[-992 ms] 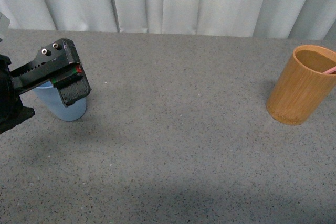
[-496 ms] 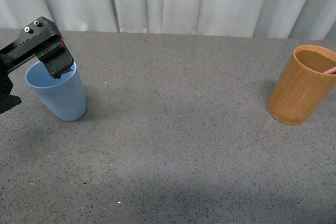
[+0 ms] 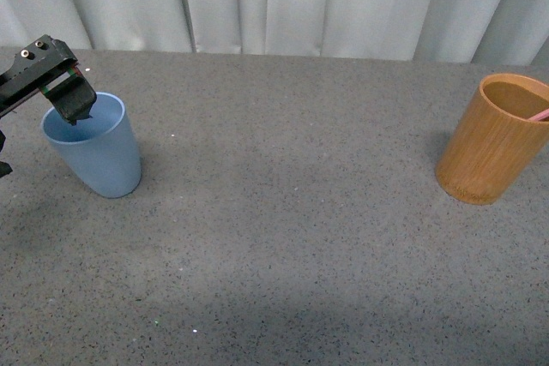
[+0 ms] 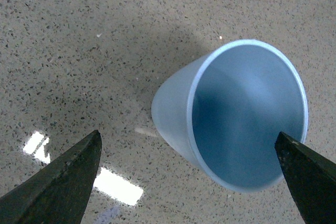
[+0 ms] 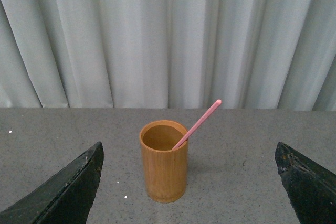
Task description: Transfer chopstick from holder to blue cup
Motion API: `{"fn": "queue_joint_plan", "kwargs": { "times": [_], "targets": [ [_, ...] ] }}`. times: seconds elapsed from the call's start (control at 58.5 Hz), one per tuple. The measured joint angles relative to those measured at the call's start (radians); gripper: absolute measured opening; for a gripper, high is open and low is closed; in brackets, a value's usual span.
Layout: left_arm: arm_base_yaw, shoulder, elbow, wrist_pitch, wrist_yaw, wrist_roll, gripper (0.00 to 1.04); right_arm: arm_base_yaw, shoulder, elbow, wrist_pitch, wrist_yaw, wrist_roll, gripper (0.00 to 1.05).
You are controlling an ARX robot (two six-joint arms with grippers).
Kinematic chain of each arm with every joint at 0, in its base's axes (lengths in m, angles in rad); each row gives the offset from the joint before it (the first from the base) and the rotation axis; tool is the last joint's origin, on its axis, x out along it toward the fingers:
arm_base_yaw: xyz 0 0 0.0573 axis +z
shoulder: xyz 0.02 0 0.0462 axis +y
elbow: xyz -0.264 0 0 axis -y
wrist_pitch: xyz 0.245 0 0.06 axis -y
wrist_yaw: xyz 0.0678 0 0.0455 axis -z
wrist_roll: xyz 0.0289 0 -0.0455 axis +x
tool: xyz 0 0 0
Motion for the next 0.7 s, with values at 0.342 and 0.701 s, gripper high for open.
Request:
{"fn": "queue_joint_plan", "kwargs": {
  "times": [0.342, 0.701],
  "targets": [
    [0.023, 0.035, 0.029, 0.0, -0.005, -0.002, 0.98, 0.0, 0.0, 0.0, 0.0, 0.0, 0.0, 0.95],
    [0.023, 0.037, 0.028, -0.001, -0.018, 0.001, 0.98, 0.0, 0.0, 0.0, 0.0, 0.0, 0.0, 0.95]
  ]
}}
